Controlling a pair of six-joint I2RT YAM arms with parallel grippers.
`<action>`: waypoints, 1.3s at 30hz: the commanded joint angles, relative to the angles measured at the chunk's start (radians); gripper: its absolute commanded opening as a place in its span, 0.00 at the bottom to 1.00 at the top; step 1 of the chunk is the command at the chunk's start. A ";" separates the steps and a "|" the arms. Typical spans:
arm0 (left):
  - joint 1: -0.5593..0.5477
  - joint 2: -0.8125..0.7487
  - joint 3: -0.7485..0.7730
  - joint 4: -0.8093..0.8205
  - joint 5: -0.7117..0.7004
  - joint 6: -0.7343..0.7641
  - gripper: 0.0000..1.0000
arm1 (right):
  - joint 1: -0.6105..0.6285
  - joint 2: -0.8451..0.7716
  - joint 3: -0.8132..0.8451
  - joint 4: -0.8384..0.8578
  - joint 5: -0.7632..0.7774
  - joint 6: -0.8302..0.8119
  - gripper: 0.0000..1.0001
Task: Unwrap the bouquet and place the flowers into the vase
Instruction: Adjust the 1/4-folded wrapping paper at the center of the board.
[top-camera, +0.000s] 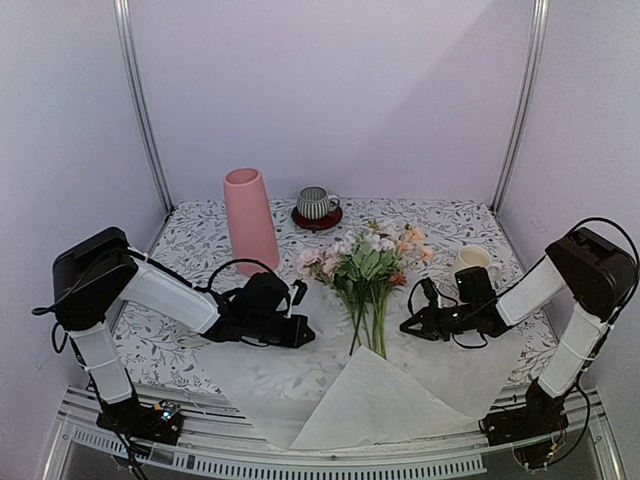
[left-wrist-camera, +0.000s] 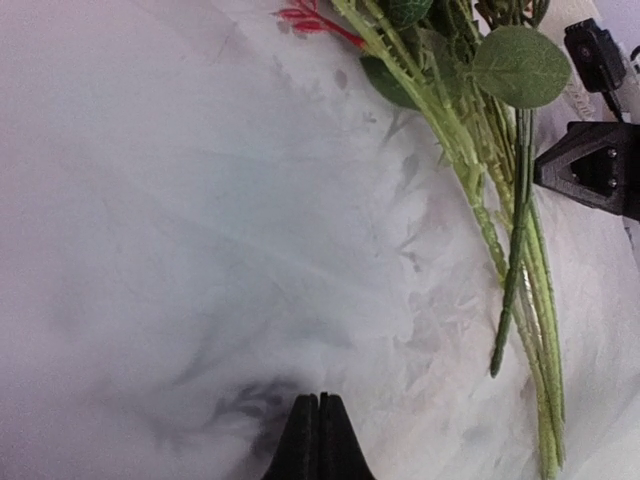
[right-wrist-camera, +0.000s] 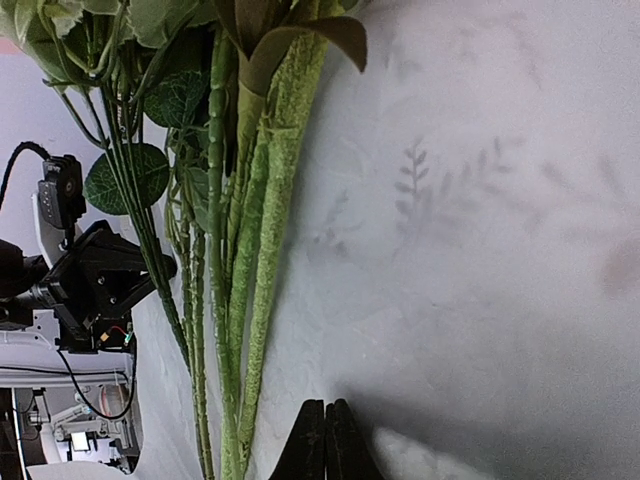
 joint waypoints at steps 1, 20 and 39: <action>0.037 0.059 -0.001 -0.053 -0.016 -0.002 0.00 | -0.036 0.080 0.003 -0.082 0.075 -0.008 0.02; 0.155 0.142 0.112 -0.060 -0.017 0.088 0.00 | -0.131 0.111 0.187 -0.212 0.114 -0.071 0.03; 0.127 -0.146 0.109 -0.126 0.079 0.180 0.20 | -0.131 -0.292 0.236 -0.503 0.175 -0.213 0.13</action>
